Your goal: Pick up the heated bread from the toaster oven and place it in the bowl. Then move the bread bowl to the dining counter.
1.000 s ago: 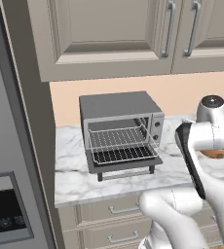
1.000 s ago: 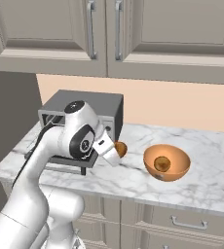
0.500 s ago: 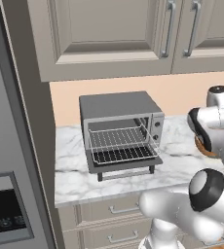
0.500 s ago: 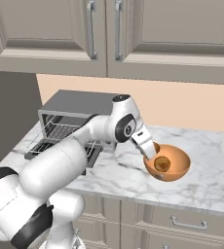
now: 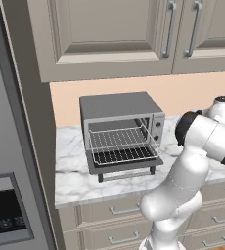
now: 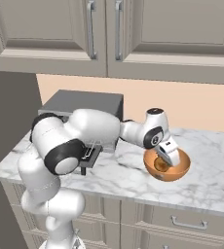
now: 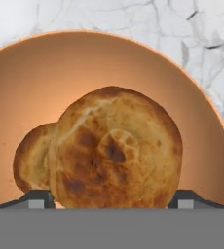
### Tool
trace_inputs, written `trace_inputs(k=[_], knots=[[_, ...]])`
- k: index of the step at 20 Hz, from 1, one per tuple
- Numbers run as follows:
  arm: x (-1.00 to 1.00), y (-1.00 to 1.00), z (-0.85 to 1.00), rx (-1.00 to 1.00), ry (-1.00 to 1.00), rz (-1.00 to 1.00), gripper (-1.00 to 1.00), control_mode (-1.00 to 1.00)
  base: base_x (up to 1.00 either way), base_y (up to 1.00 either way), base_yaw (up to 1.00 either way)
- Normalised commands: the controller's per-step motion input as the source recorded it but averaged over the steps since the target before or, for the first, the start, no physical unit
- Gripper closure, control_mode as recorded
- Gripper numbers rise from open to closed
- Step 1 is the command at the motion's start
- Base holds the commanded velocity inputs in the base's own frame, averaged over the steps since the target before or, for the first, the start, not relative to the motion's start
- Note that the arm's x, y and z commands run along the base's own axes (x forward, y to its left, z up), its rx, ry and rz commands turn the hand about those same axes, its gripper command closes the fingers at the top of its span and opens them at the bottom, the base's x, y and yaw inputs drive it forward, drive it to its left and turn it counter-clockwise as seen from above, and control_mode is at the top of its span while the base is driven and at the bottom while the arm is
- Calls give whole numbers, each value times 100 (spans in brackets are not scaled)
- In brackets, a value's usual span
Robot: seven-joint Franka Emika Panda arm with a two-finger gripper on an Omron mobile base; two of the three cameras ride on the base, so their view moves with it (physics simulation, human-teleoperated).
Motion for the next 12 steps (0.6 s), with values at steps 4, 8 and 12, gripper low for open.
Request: trace_inputs(k=[4,8,12], knots=[[76,-11,-19,1,2,1,-100,-100,0,0,0],[5,1,0,0,1,0,-100,-100,0,0,0],[-16,20,4,1,0,5,-100,-100,0,0,0]])
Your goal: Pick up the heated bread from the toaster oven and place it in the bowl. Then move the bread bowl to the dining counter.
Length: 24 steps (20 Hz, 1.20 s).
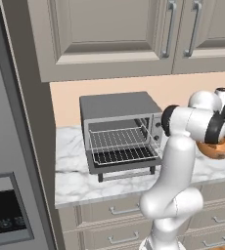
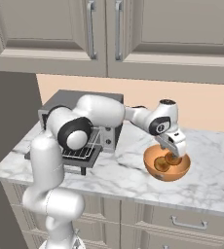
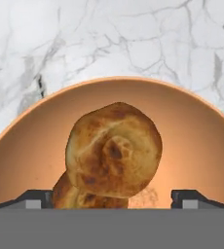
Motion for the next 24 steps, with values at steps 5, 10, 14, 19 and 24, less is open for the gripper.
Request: trace_inputs(k=[5,10,14,19,24], knots=[[-21,40,-9,5,-1,2,-100,-100,0,0,0],[-100,0,37,13,-1,-24,-100,-100,0,0,0],[-92,-3,-18,13,1,-27,-100,-100,0,0,0],[-17,-21,-45,-3,-8,-20,-100,-100,0,0,0],[35,-8,-35,-4,-11,-8,-100,-100,0,0,0]])
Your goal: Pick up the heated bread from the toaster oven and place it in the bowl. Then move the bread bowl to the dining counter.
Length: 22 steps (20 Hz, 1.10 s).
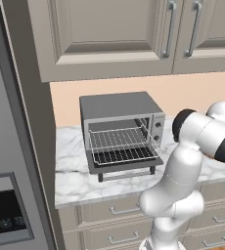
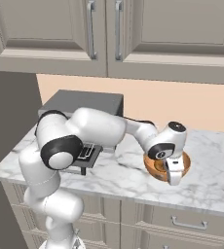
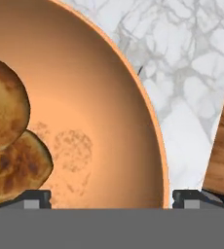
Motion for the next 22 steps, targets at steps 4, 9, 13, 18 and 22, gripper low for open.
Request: trace_inputs(k=[4,9,13,18,22], knots=[[4,6,-85,0,0,-1,100,-100,0,0,0],[3,0,-15,0,0,0,100,-100,0,0,0],[0,19,63,-1,-11,-3,100,-100,0,0,0],[-39,73,95,0,-6,-6,100,-100,0,0,0],[-65,100,100,-1,-15,0,100,-100,0,0,0]])
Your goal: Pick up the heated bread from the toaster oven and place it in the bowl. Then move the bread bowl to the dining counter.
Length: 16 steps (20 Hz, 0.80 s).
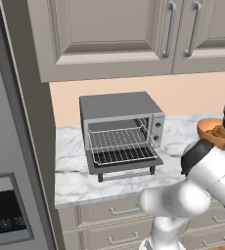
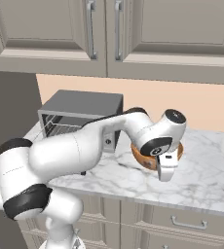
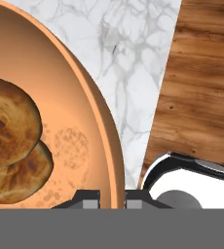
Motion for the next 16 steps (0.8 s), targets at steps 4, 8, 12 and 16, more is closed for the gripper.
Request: trace_inputs(k=[4,8,12,16], knots=[[-51,100,97,-7,-21,0,100,-100,0,0,0],[-24,99,78,-13,-24,0,100,-100,0,0,0],[-5,91,52,-11,-21,3,100,-100,0,0,0],[-19,34,7,-6,-4,9,100,100,-49,16,29]])
